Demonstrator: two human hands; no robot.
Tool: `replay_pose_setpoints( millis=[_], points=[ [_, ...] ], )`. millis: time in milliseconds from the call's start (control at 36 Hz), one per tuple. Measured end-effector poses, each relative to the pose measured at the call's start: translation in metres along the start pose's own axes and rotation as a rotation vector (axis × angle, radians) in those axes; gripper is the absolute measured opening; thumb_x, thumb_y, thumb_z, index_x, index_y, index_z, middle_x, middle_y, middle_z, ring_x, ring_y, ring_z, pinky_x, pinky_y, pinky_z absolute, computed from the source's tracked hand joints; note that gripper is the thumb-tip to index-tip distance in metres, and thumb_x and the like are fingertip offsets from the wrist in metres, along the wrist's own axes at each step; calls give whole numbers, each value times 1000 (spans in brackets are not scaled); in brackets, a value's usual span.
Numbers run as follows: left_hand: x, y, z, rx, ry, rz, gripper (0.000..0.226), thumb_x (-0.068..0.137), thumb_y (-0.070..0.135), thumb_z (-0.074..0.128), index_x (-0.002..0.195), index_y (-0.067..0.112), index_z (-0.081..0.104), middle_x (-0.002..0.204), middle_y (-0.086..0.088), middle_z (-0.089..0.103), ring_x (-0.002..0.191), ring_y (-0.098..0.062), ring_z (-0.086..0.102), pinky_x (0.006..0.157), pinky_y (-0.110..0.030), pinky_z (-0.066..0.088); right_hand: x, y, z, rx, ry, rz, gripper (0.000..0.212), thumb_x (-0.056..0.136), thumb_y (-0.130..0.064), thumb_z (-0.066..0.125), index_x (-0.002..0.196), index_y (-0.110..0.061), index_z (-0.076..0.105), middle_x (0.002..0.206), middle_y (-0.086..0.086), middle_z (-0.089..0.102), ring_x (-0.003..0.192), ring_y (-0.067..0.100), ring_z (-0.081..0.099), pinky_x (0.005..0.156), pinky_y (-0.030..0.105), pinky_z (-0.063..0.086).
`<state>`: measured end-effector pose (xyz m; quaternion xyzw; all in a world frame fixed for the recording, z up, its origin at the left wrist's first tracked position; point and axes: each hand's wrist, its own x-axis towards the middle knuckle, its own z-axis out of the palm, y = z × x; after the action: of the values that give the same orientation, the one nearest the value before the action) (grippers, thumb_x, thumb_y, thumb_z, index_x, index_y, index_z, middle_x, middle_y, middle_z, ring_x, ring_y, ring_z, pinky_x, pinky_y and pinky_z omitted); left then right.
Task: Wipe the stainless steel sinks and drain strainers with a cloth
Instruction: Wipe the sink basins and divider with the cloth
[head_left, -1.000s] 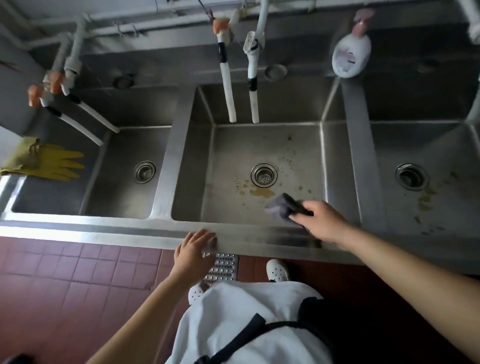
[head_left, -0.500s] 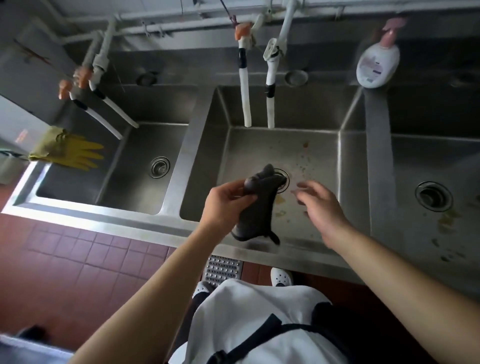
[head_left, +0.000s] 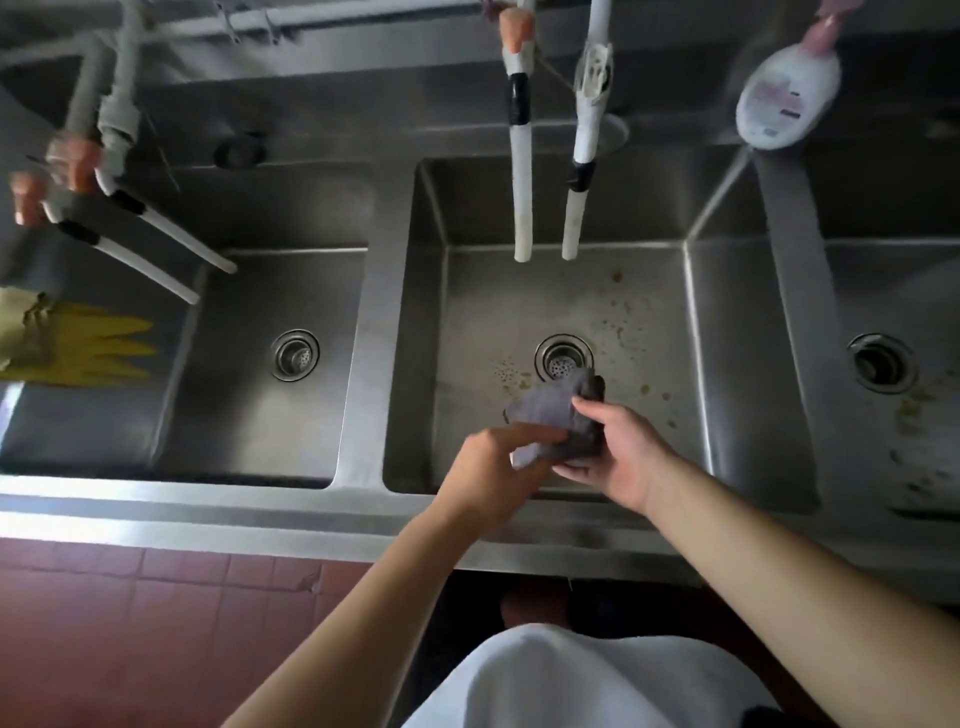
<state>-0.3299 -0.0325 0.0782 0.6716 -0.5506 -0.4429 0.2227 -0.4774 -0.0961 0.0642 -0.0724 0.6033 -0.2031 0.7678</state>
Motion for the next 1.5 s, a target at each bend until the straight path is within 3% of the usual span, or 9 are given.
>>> replay_pose_setpoints(
  millis=[83,167,333,528,639,722,944,1278,1500],
  points=[
    [30,-27,-40,58,145,-35,36,89,12,65,123,22,68,127,3,67,115,-12,61,96,-15,42,21,-1,7,25,82,-40,36,98,-19,58,133,-15,57,132,9,63,119,27,60,92,49,51],
    [80,-64,-82,315,230,-114,62,93,22,61,150,18,38,160,-7,30,148,-26,24,120,-37,23,53,-1,16,-76,157,-82,22,97,-12,58,117,-19,61,125,7,66,111,24,63,101,48,48],
    [164,-116,-116,613,255,-135,83,95,43,46,158,16,-2,165,-9,-12,152,-26,-13,123,-40,-4,133,-11,42,-251,322,-180,24,97,-10,59,120,-17,57,122,8,64,106,24,61,96,41,49],
    [179,-142,-105,745,307,22,82,94,55,30,158,10,5,166,-10,3,153,-24,-3,124,-39,0,217,-42,88,-827,380,-627,30,97,-14,55,126,-11,59,118,14,65,111,33,61,74,25,37],
    [181,-142,-106,707,336,42,79,91,47,38,157,9,17,165,-11,13,153,-24,6,124,-37,2,256,-31,95,-1402,209,-789,57,96,-14,55,150,-17,40,156,7,39,145,26,34,115,34,29],
    [181,-142,-106,680,351,33,81,84,42,41,156,10,21,164,-10,17,153,-24,9,124,-37,4,277,-5,90,-1740,76,-621,63,97,-31,52,155,-26,28,164,-1,20,152,20,14,120,50,16],
    [182,-137,-108,715,339,-8,89,76,37,52,156,13,21,164,-8,17,153,-22,8,124,-41,8,314,10,83,-1748,170,-577,66,103,-42,34,159,-26,2,167,-2,-8,153,27,-7,120,54,2],
    [186,-135,-105,703,425,15,89,70,28,56,153,10,32,161,-9,27,151,-24,18,122,-44,19,390,10,105,-1721,228,-799,67,103,-43,26,156,-20,-8,167,4,-4,153,23,-9,122,52,-1],
    [187,-134,-106,685,422,10,94,62,22,58,153,12,33,161,-5,28,151,-22,19,120,-46,25,443,-77,173,-1760,294,-850,80,93,-33,42,159,-16,1,167,6,-4,153,28,-10,121,54,-4]
  ],
)
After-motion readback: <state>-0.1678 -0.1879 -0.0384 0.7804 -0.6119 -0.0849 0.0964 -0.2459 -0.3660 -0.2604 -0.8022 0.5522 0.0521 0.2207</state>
